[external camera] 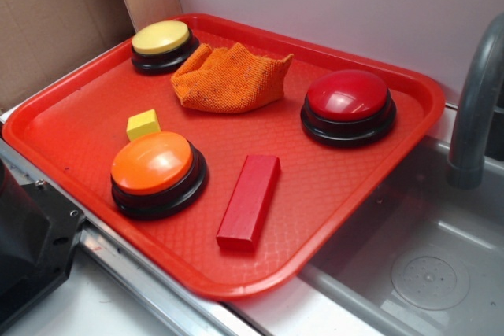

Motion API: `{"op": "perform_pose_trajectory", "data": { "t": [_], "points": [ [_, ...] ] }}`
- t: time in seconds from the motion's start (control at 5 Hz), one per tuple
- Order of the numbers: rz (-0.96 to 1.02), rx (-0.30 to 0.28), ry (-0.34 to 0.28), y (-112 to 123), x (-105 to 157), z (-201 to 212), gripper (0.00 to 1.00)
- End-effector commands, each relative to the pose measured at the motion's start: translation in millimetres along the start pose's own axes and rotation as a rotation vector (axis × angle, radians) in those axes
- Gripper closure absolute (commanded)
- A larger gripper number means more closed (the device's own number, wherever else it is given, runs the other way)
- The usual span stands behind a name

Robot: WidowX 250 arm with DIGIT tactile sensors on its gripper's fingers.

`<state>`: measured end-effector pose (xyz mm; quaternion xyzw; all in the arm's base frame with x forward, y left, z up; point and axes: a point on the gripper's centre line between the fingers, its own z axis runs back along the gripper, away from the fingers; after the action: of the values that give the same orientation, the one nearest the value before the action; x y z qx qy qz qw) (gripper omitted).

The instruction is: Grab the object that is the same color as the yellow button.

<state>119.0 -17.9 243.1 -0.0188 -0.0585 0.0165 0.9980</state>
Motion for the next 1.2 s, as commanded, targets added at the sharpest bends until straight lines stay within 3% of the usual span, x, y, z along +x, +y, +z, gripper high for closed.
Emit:
{"op": "perform_pose_trajectory", "data": {
  "t": [0.0,0.2,0.4,0.8,1.0],
  "points": [
    [0.000,0.000,0.000,0.0,0.0,0.0,0.00],
    [0.247,0.016,-0.061,9.9,14.5,-9.6,0.00],
    [0.487,0.099,-0.105,16.9,20.1,-23.0,0.00],
    [0.901,0.192,0.024,30.0,31.1,-110.2,0.00],
    [0.923,0.190,0.025,32.0,42.7,-143.7,0.00]
  ]
}}
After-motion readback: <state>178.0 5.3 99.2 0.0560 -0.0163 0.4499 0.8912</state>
